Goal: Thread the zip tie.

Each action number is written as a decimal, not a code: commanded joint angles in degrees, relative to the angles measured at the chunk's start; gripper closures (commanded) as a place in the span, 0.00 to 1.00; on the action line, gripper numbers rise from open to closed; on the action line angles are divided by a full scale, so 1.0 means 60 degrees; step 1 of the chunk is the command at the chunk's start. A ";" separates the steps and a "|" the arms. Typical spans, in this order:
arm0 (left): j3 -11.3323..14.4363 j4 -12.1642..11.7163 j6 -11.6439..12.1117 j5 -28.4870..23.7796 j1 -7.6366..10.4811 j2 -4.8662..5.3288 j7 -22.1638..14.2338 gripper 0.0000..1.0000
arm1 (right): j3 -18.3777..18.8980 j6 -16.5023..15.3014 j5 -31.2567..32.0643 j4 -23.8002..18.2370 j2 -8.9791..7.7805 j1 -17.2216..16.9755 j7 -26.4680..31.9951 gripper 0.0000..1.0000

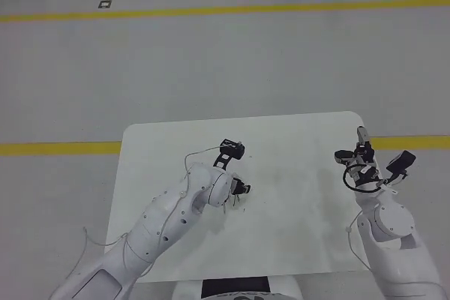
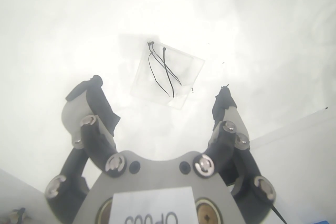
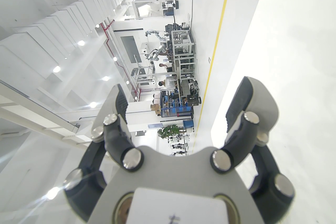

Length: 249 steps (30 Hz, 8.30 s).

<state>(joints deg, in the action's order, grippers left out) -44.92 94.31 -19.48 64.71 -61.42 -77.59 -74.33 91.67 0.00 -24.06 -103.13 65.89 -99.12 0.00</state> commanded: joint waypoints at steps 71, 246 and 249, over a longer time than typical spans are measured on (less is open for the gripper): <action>-0.0607 -0.1758 0.0000 0.1546 -0.0709 -0.1525 0.0607 0.72 | 0.0000 0.0000 0.0000 0.0000 0.0000 0.0000 0.0000 0.00; -0.0320 -0.2181 0.1011 0.0607 -0.0482 -0.1180 0.2170 1.00 | 0.0000 0.0000 0.0000 0.0000 0.0000 0.0000 0.0000 0.00; -0.0413 -0.1420 0.1006 0.0983 -0.0842 -0.1056 0.1924 1.00 | 0.0000 0.0000 0.0000 0.0000 0.0000 0.0000 0.0000 0.00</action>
<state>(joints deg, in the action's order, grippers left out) -47.15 83.92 -13.50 69.66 -65.61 -84.22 -62.26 91.67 0.00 -24.06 -103.13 65.89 -99.12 0.00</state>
